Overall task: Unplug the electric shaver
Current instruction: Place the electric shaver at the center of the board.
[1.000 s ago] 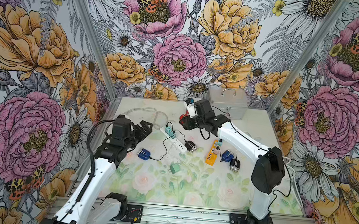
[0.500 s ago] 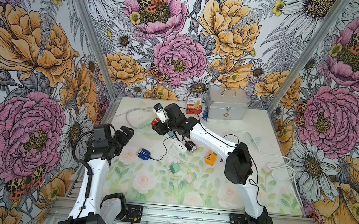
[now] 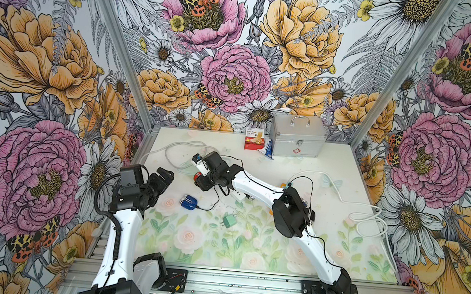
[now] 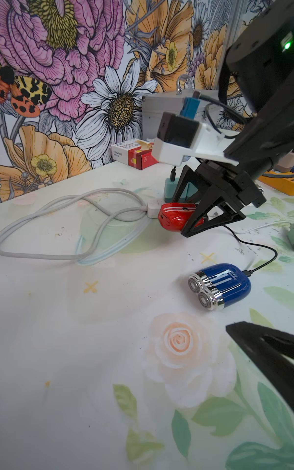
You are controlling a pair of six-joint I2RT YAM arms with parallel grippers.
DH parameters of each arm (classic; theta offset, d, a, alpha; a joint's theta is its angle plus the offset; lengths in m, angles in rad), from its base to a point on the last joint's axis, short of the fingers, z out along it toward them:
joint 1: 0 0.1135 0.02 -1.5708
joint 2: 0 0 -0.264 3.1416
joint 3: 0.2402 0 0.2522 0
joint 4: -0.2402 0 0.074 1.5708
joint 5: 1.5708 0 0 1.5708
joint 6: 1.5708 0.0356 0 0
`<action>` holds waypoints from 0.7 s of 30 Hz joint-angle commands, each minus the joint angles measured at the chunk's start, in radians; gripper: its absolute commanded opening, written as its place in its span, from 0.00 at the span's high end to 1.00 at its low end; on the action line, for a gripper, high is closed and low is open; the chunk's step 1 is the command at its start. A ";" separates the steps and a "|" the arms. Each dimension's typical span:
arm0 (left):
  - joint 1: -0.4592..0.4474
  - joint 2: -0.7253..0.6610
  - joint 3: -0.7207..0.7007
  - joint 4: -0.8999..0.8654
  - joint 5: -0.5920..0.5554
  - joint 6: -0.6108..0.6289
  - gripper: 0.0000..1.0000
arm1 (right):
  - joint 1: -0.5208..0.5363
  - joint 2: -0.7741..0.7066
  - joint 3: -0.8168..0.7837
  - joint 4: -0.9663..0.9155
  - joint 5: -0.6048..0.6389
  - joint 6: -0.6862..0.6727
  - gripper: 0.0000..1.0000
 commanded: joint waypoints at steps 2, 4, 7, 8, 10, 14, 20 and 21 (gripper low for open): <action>0.009 0.003 -0.016 -0.020 0.011 0.042 0.01 | 0.005 0.026 0.067 0.025 0.051 -0.043 0.69; 0.010 0.008 -0.020 -0.023 0.009 0.047 0.01 | 0.007 0.038 0.083 0.025 0.057 -0.052 0.69; 0.009 0.008 -0.027 -0.024 0.008 0.047 0.02 | 0.008 0.047 0.097 0.023 0.064 -0.068 0.68; 0.009 0.006 -0.030 -0.025 0.013 0.047 0.02 | 0.008 0.047 0.097 0.022 0.062 -0.075 0.67; 0.010 0.001 -0.036 -0.030 0.015 0.048 0.02 | 0.008 0.045 0.097 0.016 0.060 -0.085 0.65; 0.009 -0.020 -0.042 -0.046 0.012 0.050 0.02 | 0.007 0.045 0.097 0.009 0.039 -0.113 0.62; 0.010 -0.048 -0.047 -0.066 0.010 0.055 0.01 | 0.002 0.046 0.097 0.008 -0.004 -0.162 0.60; 0.010 -0.051 -0.047 -0.069 0.010 0.056 0.01 | 0.002 0.046 0.097 0.007 -0.011 -0.171 0.60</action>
